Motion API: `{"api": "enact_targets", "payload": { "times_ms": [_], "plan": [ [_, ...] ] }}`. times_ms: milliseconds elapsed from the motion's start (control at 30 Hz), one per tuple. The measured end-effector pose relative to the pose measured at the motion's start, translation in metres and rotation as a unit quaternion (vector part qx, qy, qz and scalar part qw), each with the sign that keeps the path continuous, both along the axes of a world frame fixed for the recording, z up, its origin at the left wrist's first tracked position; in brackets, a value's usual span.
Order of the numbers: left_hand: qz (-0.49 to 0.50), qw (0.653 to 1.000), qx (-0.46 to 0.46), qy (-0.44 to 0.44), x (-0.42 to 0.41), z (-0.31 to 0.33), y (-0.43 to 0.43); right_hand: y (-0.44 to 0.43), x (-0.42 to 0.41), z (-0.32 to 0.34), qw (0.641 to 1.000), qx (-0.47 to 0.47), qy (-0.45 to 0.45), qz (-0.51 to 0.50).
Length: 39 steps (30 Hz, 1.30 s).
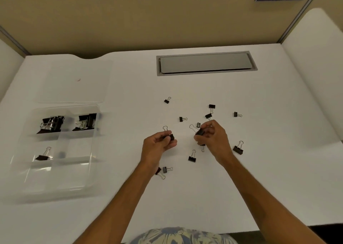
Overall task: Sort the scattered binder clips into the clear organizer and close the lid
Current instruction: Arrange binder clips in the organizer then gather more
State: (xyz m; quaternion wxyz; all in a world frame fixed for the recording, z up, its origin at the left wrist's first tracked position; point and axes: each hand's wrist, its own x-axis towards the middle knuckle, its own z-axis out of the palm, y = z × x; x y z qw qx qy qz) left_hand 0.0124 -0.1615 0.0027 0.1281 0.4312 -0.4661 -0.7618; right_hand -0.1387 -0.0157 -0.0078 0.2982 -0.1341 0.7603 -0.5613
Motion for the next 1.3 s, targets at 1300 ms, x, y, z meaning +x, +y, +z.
{"api": "enact_targets", "payload": {
  "times_ms": [1300],
  "plan": [
    [-0.013, 0.956, -0.230, -0.181, 0.310, 0.022, -0.324, -0.350, 0.333, 0.026, 0.987, 0.086, 0.105, 0.091]
  ]
}}
